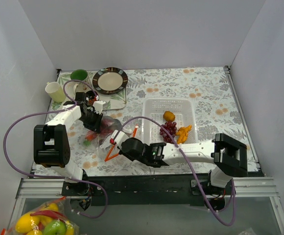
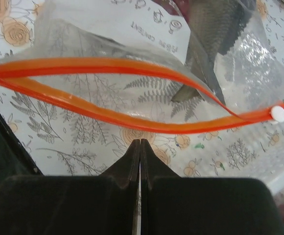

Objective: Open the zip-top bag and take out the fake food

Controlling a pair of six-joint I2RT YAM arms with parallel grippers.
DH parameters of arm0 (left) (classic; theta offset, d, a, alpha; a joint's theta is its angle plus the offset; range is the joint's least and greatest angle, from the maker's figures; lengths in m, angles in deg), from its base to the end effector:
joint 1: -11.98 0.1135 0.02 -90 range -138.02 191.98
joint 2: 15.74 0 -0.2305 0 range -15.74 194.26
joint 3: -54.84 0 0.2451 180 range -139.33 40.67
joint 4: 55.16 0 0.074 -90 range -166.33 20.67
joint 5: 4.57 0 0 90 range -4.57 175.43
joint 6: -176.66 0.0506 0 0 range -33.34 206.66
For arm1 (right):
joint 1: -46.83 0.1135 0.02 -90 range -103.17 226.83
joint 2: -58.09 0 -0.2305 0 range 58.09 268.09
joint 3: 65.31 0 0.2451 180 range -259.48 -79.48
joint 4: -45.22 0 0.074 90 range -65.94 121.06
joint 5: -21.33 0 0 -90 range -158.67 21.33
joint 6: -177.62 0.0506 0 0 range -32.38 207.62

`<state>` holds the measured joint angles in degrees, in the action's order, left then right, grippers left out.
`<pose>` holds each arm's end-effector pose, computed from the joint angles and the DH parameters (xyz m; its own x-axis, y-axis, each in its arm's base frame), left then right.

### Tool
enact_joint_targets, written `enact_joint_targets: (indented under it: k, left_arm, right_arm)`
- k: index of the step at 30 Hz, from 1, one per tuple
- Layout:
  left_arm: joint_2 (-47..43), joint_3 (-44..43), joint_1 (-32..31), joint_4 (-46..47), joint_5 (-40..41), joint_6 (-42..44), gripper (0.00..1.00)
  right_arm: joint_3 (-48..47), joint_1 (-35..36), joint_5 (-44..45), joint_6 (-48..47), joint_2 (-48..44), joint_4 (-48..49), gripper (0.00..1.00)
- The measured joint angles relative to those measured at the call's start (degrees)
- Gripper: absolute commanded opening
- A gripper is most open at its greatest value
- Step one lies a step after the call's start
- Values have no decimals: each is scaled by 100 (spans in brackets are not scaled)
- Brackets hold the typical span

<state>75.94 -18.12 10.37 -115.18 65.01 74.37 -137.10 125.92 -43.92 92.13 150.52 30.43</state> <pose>0.2820 -0.0256 0.1462 -0.9780 -0.1721 -0.1179 -0.1164 0.9193 -0.3759 0.0883 0.3464 0.1879 -0.1744 -0.5276 -0.8314 -0.8160 0.5500 -0.1779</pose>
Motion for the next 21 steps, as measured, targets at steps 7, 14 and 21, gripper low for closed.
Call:
enact_joint_targets:
  k: [7, 14, 21]
  left_arm:
    - [4, -13, 0, -13, -9, 4, 0]
    - [4, -15, 0, -15, -15, 13, 0]
    - [4, -13, 0, -15, -39, 55, 0]
  right_arm:
    - [-476, -358, -267, -63, 708, 588, 6]
    - [-905, -925, -402, 28, 1515, 673, 60]
    - [-1156, -852, 393, -382, 1891, 925, 99]
